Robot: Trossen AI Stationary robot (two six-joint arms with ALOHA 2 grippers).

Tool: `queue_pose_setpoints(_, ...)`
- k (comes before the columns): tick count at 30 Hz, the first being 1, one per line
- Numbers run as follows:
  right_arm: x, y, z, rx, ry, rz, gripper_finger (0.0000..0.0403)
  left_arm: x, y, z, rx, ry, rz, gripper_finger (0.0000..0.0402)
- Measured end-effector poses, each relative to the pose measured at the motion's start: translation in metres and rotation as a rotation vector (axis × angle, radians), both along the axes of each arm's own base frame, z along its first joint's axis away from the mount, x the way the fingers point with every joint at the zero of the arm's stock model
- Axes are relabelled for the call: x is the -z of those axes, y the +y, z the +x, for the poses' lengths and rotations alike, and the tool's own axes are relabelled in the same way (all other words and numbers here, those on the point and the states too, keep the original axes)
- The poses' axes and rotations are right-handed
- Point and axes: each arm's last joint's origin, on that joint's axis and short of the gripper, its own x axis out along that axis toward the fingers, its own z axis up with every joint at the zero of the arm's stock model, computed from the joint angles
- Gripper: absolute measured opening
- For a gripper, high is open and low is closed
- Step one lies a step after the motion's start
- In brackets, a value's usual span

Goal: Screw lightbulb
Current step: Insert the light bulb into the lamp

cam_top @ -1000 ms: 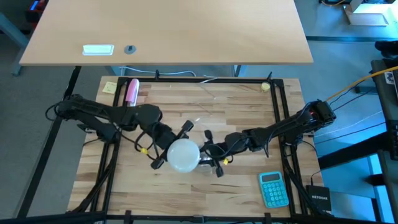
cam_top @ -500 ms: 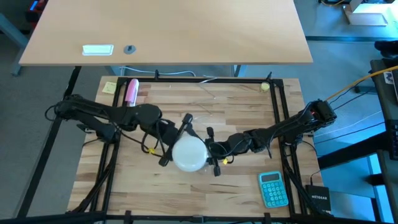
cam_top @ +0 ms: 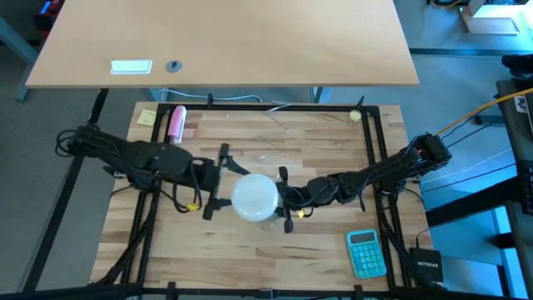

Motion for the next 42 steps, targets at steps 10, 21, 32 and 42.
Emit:
queue_pose_setpoints(10,0.0,-0.013,0.002,0.228,-0.007,0.009,0.0138,0.008,-0.032,-0.017,-0.479,-0.011,0.032,0.0278)
queue_pose_setpoints(21,0.001,-0.031,0.005,0.41,-0.004,0.014,0.0138,0.009,-0.072,0.014,-0.688,-0.217,0.008,0.027)
queue_pose_setpoints(32,0.002,-0.03,0.005,0.398,-0.003,0.008,0.0138,-0.003,-0.048,0.031,-0.765,-0.312,0.027,0.0265)
queue_pose_setpoints(42,0.002,-0.03,0.005,0.397,-0.002,0.001,0.0138,-0.001,-0.04,0.039,-0.729,-0.322,0.052,0.0229)
